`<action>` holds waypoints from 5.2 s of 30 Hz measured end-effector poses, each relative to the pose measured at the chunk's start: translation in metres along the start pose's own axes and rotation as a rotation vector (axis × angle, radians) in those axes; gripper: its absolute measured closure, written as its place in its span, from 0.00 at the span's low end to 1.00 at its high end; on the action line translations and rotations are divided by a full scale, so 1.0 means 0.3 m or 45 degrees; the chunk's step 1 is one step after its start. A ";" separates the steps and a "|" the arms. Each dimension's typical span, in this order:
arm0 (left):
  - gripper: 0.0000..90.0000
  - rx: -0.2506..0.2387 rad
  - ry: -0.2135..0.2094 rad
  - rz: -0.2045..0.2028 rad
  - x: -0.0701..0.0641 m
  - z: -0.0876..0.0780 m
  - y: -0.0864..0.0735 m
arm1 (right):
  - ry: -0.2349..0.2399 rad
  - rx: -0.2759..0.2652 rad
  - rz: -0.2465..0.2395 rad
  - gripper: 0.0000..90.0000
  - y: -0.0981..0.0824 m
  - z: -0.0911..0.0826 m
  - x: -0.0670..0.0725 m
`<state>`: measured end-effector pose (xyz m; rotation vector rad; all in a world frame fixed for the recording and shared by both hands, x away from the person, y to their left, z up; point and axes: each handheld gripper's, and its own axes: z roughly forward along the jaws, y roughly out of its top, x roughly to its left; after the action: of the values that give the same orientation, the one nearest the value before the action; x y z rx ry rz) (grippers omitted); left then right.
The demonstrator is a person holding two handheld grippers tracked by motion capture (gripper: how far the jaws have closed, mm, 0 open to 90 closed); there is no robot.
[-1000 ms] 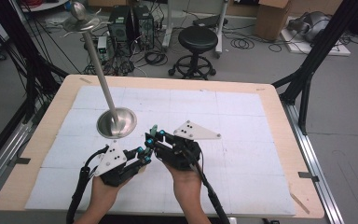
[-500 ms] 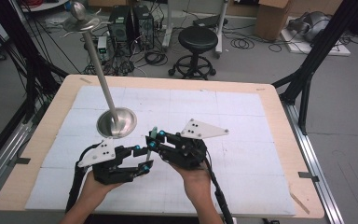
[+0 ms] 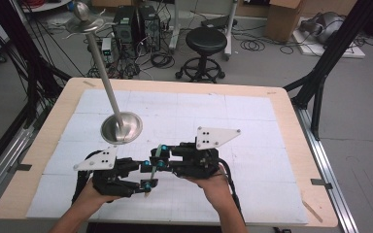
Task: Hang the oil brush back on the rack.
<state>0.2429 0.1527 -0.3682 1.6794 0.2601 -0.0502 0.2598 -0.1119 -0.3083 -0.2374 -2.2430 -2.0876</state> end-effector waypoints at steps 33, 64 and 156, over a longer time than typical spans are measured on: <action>0.91 0.075 0.221 0.082 -0.021 0.009 -0.008 | -0.140 -0.013 0.051 0.55 -0.009 0.022 0.009; 0.64 0.032 0.360 0.044 -0.021 0.006 0.000 | -0.442 0.042 0.173 0.92 0.034 0.032 0.045; 0.93 -0.161 0.938 -0.028 0.262 -0.246 0.504 | -1.009 0.060 0.069 0.25 -0.253 -0.401 0.098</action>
<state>0.3408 0.2209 -0.2258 1.5112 0.8141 0.5670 0.2122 -0.2347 -0.3694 -1.3028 -2.5909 -2.1439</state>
